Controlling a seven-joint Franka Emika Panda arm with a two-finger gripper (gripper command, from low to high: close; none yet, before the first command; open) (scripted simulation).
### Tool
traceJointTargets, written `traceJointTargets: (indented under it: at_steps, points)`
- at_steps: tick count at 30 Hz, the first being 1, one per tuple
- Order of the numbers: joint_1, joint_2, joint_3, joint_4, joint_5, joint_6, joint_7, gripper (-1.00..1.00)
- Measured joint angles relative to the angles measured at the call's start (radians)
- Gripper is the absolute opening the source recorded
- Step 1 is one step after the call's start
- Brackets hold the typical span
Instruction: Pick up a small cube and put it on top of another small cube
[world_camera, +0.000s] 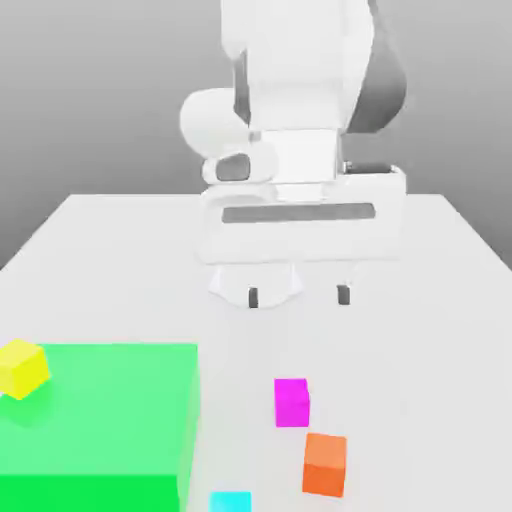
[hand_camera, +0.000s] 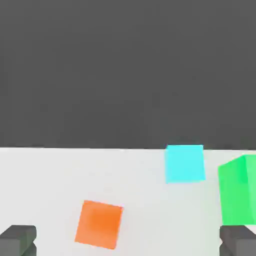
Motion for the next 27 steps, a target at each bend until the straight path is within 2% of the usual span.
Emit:
traceJointTargets:
  at_steps: [4,11,12,19,27]
  points:
    - [0.007,0.171,0.013,-0.107,-0.031,0.127,0.041,0.00]
    - [0.058,0.428,-0.050,-0.078,-0.098,0.334,0.093,0.00]
    - [0.065,0.453,-0.055,-0.074,-0.093,0.354,0.090,-1.00]
    - [0.066,0.454,-0.057,-0.074,-0.098,0.355,0.094,-1.00]
    - [0.037,0.199,-0.030,-0.110,-0.040,0.136,0.046,-1.00]
